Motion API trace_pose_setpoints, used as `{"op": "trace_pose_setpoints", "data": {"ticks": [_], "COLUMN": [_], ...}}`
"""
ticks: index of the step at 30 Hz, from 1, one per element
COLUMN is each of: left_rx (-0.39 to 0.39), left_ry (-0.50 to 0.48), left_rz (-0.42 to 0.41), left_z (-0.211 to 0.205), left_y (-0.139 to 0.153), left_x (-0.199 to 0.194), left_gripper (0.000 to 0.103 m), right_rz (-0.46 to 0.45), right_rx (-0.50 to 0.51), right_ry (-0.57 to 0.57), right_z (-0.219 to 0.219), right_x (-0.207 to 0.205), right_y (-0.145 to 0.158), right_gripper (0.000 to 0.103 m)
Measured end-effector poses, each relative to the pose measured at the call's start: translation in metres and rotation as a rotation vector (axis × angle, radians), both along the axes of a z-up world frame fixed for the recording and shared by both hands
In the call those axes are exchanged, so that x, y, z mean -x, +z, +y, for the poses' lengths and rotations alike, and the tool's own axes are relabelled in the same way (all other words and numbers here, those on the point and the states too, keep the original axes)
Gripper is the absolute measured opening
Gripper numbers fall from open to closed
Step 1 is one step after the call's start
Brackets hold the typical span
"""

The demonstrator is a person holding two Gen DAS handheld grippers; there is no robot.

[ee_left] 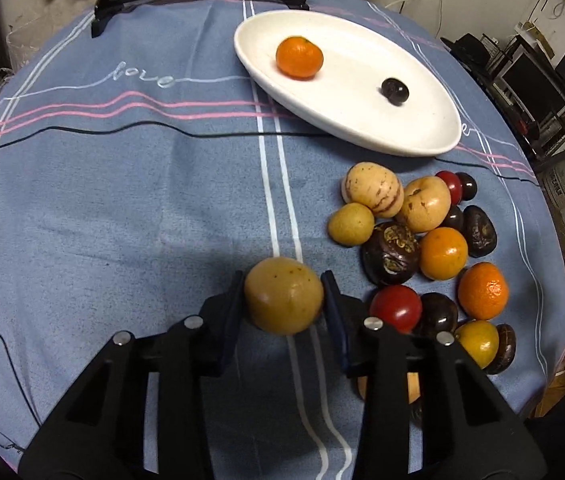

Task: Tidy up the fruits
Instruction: 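Grasp the beige round fruit with the left tool, then grasp the large dark brown fruit with the right tool while the left tool holds the beige fruit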

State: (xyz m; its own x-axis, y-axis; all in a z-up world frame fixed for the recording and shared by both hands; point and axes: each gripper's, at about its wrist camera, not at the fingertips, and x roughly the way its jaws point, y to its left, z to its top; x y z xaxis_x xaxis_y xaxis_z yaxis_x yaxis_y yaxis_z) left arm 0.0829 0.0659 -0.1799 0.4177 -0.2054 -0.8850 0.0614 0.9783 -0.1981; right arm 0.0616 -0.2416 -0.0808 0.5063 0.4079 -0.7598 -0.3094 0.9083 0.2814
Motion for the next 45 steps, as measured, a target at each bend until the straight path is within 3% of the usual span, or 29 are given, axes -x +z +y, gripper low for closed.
{"op": "trace_pose_setpoints", "data": {"ticks": [5, 8, 21, 27, 31, 34, 45], "left_rx": [0.009, 0.000, -0.012, -0.007, 0.000, 0.003, -0.006], "left_ry": [0.020, 0.028, 0.087, 0.080, 0.073, 0.069, 0.064], "left_rz": [-0.016, -0.020, -0.007, 0.009, 0.020, 0.043, 0.012], "left_z": [0.007, 0.012, 0.034, 0.033, 0.031, 0.029, 0.021], "left_y": [0.010, 0.013, 0.013, 0.008, 0.003, -0.006, -0.002], "left_x": [0.011, 0.020, 0.038, 0.033, 0.030, 0.026, 0.011], "left_gripper": [0.038, 0.038, 0.038, 0.038, 0.038, 0.038, 0.038], "right_rz": [0.049, 0.095, 0.124, 0.110, 0.109, 0.108, 0.134], "right_rx": [0.076, 0.061, 0.169, 0.166, 0.166, 0.174, 0.124], "right_ry": [0.068, 0.094, 0.188, 0.188, 0.202, 0.204, 0.170], "right_z": [0.017, 0.026, 0.064, 0.062, 0.064, 0.065, 0.045], "right_x": [-0.013, -0.022, -0.047, -0.047, -0.042, -0.039, -0.031], "right_y": [-0.034, -0.055, -0.098, -0.100, -0.100, -0.099, -0.092], "right_gripper": [0.102, 0.087, 0.061, 0.058, 0.045, 0.045, 0.045]}}
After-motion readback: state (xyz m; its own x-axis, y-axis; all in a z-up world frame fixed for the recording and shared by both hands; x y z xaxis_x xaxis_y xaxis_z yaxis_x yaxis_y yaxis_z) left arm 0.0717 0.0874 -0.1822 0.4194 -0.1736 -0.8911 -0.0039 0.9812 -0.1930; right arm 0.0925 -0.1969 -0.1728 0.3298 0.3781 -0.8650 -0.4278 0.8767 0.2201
